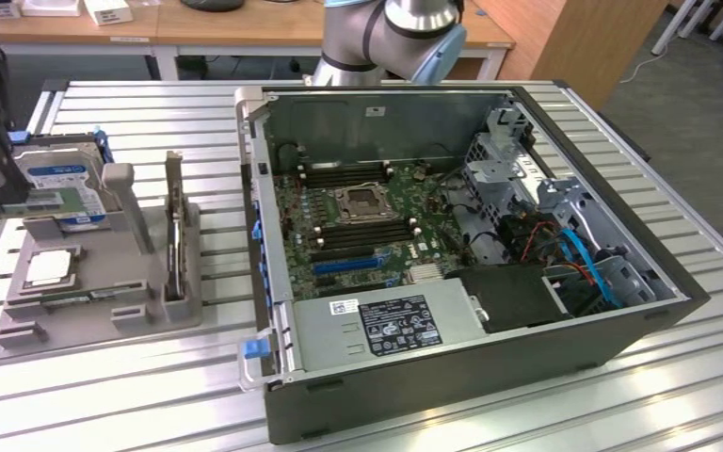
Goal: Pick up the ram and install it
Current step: 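Pick up the ram and move it above insertion slot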
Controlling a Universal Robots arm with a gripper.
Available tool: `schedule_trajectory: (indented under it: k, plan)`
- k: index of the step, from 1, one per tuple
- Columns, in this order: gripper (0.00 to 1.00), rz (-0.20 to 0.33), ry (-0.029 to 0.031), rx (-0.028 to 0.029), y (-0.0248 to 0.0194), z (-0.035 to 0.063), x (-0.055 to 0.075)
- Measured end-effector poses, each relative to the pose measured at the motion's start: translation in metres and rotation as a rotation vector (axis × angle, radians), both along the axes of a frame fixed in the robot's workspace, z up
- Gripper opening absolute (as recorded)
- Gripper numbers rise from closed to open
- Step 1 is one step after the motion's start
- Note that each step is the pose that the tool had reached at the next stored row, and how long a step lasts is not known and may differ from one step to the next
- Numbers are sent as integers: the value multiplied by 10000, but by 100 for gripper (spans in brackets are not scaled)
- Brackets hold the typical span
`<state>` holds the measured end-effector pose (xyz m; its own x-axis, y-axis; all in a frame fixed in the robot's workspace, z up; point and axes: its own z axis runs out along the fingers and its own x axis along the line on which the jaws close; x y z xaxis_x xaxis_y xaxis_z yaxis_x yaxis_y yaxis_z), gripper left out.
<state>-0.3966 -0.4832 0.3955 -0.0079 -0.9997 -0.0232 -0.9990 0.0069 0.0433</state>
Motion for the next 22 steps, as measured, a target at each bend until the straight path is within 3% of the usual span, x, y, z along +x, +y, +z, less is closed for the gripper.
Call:
schedule_trajectory:
  k: [7,11,22]
  plan:
    - [12,23,0,1,0,15,5]
    - [12,197,0,45,0,14,61]
    - [12,506,3,163,0,14,422]
